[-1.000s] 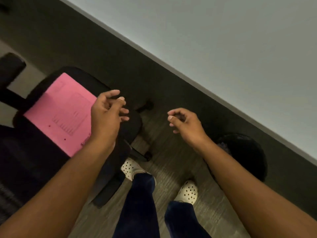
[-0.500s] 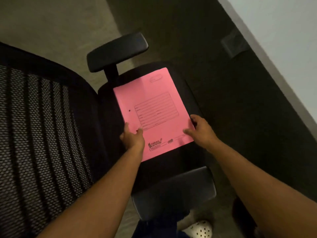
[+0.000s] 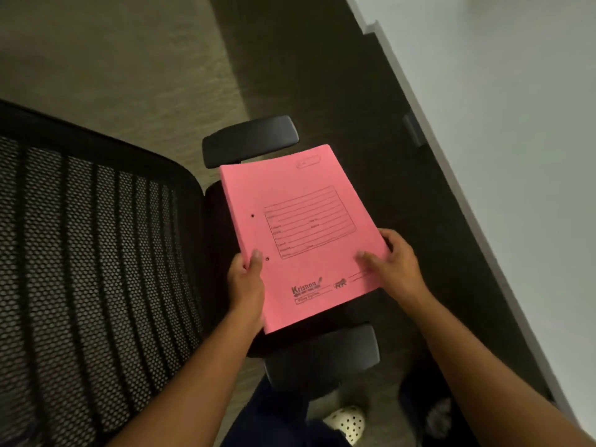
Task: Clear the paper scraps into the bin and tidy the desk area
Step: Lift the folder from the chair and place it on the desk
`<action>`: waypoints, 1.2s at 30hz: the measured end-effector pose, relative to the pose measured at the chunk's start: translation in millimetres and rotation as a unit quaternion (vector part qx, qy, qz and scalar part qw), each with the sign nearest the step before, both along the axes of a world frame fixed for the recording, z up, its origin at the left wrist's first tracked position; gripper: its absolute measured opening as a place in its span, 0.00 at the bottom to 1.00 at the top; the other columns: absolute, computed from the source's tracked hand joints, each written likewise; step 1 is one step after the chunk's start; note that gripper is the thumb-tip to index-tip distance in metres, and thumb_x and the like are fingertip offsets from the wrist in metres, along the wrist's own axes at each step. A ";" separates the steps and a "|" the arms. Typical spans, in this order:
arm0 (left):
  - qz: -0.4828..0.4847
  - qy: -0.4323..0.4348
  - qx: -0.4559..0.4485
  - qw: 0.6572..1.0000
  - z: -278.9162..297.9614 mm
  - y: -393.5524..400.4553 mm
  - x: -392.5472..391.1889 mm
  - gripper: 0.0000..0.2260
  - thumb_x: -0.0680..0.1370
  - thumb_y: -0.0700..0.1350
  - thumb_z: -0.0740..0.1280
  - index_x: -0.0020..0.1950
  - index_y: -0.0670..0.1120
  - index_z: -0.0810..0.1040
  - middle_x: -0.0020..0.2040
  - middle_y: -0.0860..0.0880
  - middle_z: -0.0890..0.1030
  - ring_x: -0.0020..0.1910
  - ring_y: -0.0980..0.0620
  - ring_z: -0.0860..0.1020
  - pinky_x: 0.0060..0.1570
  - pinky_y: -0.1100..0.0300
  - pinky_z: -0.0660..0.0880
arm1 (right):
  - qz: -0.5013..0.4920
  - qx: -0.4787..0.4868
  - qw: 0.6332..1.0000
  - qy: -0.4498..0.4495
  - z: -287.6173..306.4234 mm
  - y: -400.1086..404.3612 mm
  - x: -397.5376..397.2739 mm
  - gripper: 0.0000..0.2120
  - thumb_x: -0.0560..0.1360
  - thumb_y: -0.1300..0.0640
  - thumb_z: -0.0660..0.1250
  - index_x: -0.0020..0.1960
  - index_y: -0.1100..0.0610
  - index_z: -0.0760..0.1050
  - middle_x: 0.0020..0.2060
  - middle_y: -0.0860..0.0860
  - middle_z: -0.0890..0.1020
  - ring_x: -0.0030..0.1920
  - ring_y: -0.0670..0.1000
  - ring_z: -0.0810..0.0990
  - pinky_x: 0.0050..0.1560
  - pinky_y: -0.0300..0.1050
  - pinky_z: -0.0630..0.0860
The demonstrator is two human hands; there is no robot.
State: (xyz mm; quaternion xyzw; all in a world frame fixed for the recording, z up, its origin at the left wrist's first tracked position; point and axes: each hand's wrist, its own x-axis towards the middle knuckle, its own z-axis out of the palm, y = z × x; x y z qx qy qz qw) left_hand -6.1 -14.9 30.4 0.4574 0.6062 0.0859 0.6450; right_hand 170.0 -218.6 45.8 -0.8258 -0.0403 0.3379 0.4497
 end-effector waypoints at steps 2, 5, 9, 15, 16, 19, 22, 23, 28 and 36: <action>-0.022 -0.041 -0.004 0.999 33.3 4.2 -0.7 0.07 0.86 0.54 0.63 0.57 0.57 0.81 0.47 0.50 0.89 0.46 0.49 0.89 0.42 0.53 0.86 | -0.003 0.007 1.000 -0.004 32.9 -9.3 0.7 0.25 0.74 0.52 0.78 0.67 0.50 0.72 0.60 0.48 0.83 0.54 0.49 0.86 0.45 0.44 0.86; -0.059 -0.093 0.009 0.994 75.4 15.5 11.0 0.07 0.86 0.53 0.64 0.59 0.56 0.82 0.49 0.51 0.90 0.47 0.50 0.89 0.42 0.54 0.85 | -0.006 0.006 1.000 -0.014 75.4 -21.4 7.2 0.27 0.71 0.46 0.80 0.65 0.47 0.71 0.62 0.46 0.81 0.55 0.49 0.85 0.48 0.47 0.86; -0.126 -0.153 0.019 0.980 117.2 26.2 43.1 0.08 0.86 0.53 0.65 0.59 0.55 0.83 0.52 0.48 0.90 0.49 0.47 0.89 0.48 0.48 0.86 | -0.026 0.051 0.998 -0.028 119.6 -35.6 20.2 0.32 0.73 0.44 0.79 0.71 0.46 0.68 0.64 0.41 0.80 0.59 0.46 0.83 0.53 0.44 0.81; -0.204 -0.206 0.033 0.957 160.9 15.4 103.2 0.11 0.85 0.56 0.66 0.63 0.55 0.82 0.55 0.46 0.89 0.53 0.43 0.89 0.53 0.39 0.85 | -0.123 0.097 0.985 -0.068 162.1 -47.0 43.6 0.15 0.78 0.44 0.73 0.62 0.40 0.75 0.58 0.37 0.84 0.52 0.47 0.87 0.40 0.37 0.83; -0.216 -0.209 0.042 0.953 166.2 11.6 114.8 0.10 0.84 0.57 0.67 0.62 0.56 0.82 0.55 0.46 0.89 0.53 0.43 0.89 0.54 0.39 0.85 | -0.145 0.099 0.982 -0.073 164.5 -51.5 48.3 0.12 0.78 0.44 0.73 0.60 0.39 0.76 0.56 0.38 0.84 0.51 0.47 0.87 0.39 0.38 0.84; -0.259 -0.216 0.061 0.939 178.2 -1.0 149.9 0.07 0.83 0.58 0.68 0.58 0.59 0.82 0.54 0.47 0.90 0.52 0.44 0.89 0.53 0.39 0.86 | -0.209 0.105 0.969 -0.083 166.8 -68.7 59.4 0.09 0.78 0.45 0.73 0.57 0.39 0.78 0.51 0.36 0.86 0.48 0.45 0.87 0.41 0.42 0.86; -0.327 -0.211 0.074 0.918 184.8 -20.2 197.6 0.07 0.83 0.59 0.67 0.57 0.61 0.82 0.55 0.48 0.89 0.52 0.45 0.89 0.52 0.38 0.86 | -0.273 0.113 0.952 -0.086 160.8 -94.9 75.0 0.09 0.78 0.45 0.73 0.57 0.40 0.78 0.52 0.39 0.87 0.48 0.45 0.88 0.43 0.42 0.86; -0.350 -0.208 0.081 0.910 185.5 -27.2 215.7 0.07 0.83 0.59 0.67 0.58 0.61 0.82 0.55 0.49 0.89 0.52 0.45 0.89 0.52 0.38 0.85 | -0.293 0.114 0.946 -0.081 157.8 -103.6 82.0 0.10 0.78 0.45 0.73 0.58 0.40 0.78 0.53 0.40 0.87 0.49 0.47 0.88 0.44 0.45 0.86; -0.457 -0.169 0.027 0.873 184.1 -61.3 318.7 0.17 0.77 0.51 0.78 0.64 0.60 0.80 0.58 0.54 0.88 0.54 0.47 0.89 0.51 0.44 0.86 | -0.366 0.112 0.921 -0.076 142.7 -145.9 144.1 0.10 0.79 0.45 0.72 0.59 0.40 0.78 0.53 0.40 0.86 0.47 0.46 0.88 0.46 0.48 0.86; -0.523 -0.084 -0.055 0.846 160.6 -93.0 485.8 0.29 0.69 0.44 0.84 0.68 0.54 0.78 0.58 0.48 0.89 0.55 0.43 0.89 0.49 0.49 0.87 | -0.454 0.126 0.879 -0.072 116.3 -193.7 298.3 0.11 0.80 0.54 0.71 0.62 0.51 0.79 0.53 0.45 0.86 0.50 0.46 0.86 0.40 0.33 0.79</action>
